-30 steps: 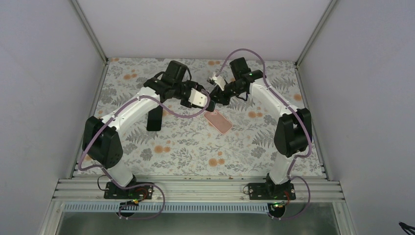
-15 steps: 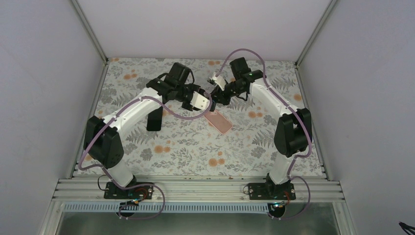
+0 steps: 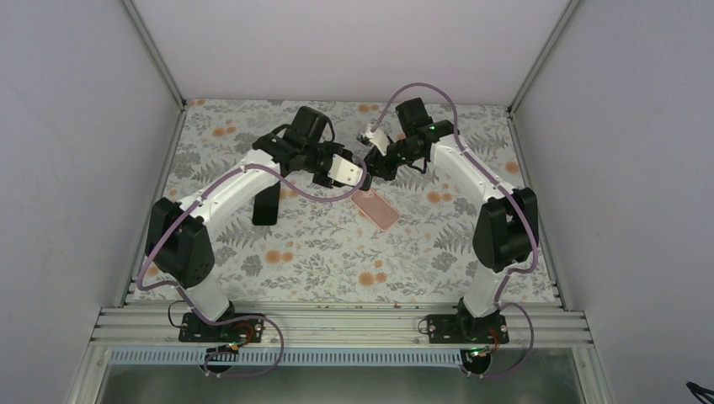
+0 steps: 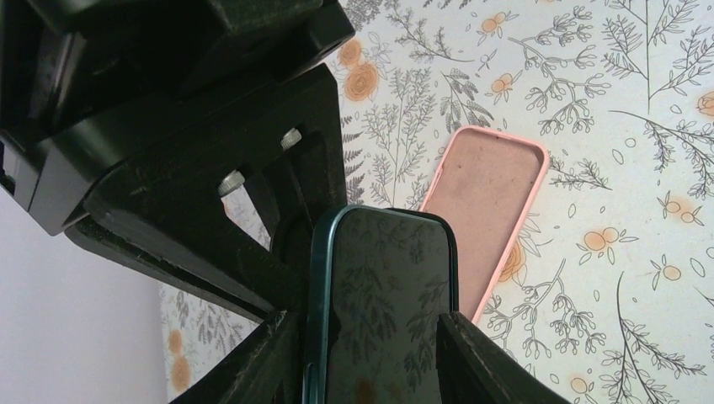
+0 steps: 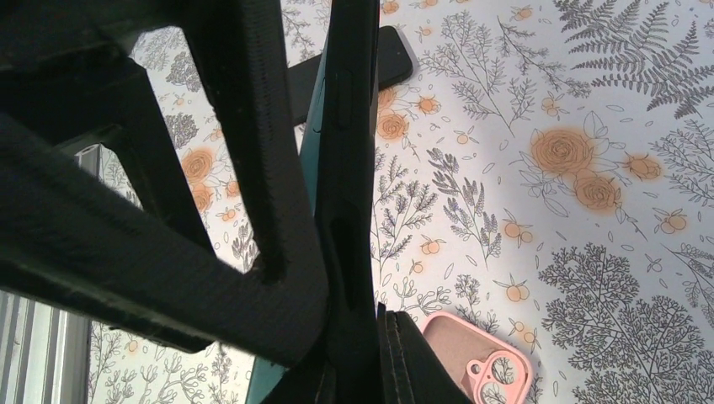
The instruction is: Take the phone out of the phone case
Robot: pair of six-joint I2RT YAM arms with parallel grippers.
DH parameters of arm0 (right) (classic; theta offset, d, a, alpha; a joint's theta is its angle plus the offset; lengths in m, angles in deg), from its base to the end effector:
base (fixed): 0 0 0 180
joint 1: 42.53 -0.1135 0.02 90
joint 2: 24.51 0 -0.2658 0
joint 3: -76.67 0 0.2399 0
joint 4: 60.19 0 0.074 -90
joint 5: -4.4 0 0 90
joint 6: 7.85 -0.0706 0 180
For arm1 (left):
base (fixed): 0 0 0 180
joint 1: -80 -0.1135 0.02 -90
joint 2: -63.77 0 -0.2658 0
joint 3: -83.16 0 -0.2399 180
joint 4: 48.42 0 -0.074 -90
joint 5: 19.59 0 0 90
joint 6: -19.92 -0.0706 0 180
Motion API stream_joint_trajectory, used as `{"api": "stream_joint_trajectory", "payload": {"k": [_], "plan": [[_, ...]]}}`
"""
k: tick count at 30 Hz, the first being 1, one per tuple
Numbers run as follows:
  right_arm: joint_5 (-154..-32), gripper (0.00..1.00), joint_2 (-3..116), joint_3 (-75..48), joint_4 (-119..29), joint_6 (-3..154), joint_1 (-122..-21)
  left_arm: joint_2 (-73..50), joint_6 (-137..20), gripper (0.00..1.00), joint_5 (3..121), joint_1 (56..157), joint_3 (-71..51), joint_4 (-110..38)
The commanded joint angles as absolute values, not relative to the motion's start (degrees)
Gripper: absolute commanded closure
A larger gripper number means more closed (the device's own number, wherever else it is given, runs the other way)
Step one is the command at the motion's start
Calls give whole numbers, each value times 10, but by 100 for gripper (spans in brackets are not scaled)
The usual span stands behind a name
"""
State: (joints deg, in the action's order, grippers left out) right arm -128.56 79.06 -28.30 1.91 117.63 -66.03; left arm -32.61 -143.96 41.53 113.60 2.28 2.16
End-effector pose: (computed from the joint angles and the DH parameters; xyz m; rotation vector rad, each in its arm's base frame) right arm 0.3327 0.1971 0.2682 -1.4108 1.9880 0.8829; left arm 0.2979 -0.2389 0.2884 1.9709 1.1652 -0.2484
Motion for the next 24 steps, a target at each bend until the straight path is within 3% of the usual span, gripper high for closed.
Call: {"api": "stream_joint_trajectory", "payload": {"k": [1, 12, 17, 24], "plan": [[-1342, 96, 751, -288, 17, 1184, -670, -345, -1430, 57, 447, 1131, 44, 23], [-1362, 96, 739, -314, 57, 1203, -689, -369, -1416, 57, 505, 1132, 55, 27], [-1375, 97, 740, -330, 69, 1205, -692, -398, -1425, 70, 512, 1135, 90, 83], [-1411, 96, 740, -364, 98, 1207, -691, -398, -1433, 62, 523, 1140, 70, 84]]}}
